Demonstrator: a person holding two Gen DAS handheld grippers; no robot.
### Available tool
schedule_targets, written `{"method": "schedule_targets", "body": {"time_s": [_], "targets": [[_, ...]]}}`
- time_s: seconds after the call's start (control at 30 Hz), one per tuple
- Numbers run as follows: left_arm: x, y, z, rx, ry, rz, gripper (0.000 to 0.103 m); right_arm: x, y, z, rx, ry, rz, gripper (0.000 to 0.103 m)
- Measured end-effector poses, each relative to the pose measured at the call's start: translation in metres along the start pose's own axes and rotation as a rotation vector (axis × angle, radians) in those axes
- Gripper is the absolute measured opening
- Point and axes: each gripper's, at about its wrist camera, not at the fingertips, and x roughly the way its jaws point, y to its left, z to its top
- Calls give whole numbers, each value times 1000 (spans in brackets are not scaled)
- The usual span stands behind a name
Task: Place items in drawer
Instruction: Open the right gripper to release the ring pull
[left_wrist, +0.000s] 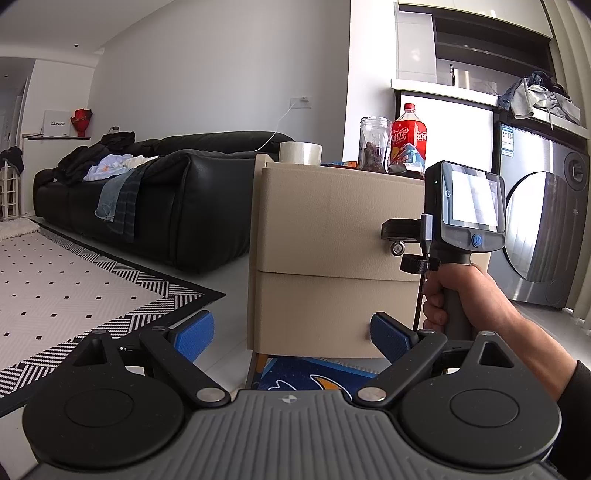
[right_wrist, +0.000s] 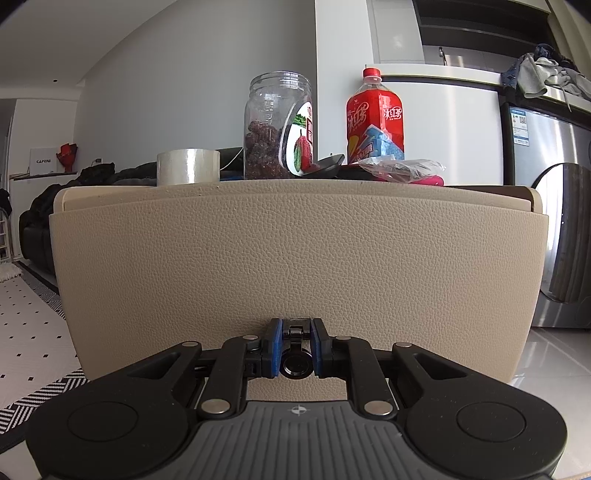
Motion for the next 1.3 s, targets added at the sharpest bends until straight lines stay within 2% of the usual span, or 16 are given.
{"method": "schedule_targets", "body": {"time_s": [0.63, 0.77, 0.97, 1.3], "targets": [[-2, 0, 2, 4, 1, -2, 95, 4, 3, 1, -22, 2, -6, 18], [-2, -1, 3, 3, -3, 3, 100, 4, 2, 3, -22, 13, -6, 18], [-1, 0, 4, 1, -1, 6, 103, 1, 0, 3, -25, 19, -2, 19], [3, 1, 7, 0, 4, 10, 103, -10, -2, -3, -33, 17, 4, 19]]}}
